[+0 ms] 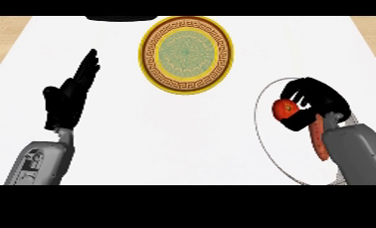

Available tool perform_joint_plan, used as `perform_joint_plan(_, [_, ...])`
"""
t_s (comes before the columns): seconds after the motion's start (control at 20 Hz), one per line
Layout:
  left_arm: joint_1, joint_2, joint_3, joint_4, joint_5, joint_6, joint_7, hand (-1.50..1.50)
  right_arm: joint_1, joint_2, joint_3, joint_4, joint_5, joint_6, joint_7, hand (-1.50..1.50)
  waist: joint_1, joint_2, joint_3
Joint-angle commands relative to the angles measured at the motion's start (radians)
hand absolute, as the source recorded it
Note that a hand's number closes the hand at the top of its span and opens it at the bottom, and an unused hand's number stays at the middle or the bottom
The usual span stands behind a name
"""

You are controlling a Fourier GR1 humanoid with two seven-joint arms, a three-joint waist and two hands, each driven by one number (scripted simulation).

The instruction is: Pick the tomato from the placemat and place it in the plate

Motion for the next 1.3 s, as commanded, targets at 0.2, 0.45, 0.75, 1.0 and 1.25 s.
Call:
perform_joint_plan(0.2, [-0.004,-0.008,0.031,-0.031,-0.031,-0.04,0.03,0.0,0.0,0.058,-0.03,-0.057,0.087,-0.022,-0.001,1.5,-0.001,0.0,0.001])
perform_joint_plan(0.45, [0.016,-0.051,0.016,-0.006,-0.05,-0.025,-0.008,0.0,-0.059,-0.03,-0.09,0.152,0.164,-0.13,-0.222,1.5,0.005,0.002,0.001])
perform_joint_plan(0.75, [0.008,-0.075,0.01,0.053,-0.075,-0.014,-0.052,0.0,-0.077,-0.025,-0.083,0.07,0.246,-0.282,-0.256,1.5,-0.005,0.003,0.001])
perform_joint_plan(1.0, [-0.001,-0.036,0.045,0.011,-0.039,-0.049,-0.015,0.0,-0.164,-0.019,-0.146,-0.067,0.194,-0.346,-0.301,1.5,-0.003,-0.002,0.001])
perform_joint_plan(1.25, [-0.015,-0.066,0.023,-0.029,-0.061,-0.021,0.04,0.0,-0.25,0.037,-0.126,-0.079,0.168,-0.364,-0.373,1.5,0.01,-0.001,0.001])
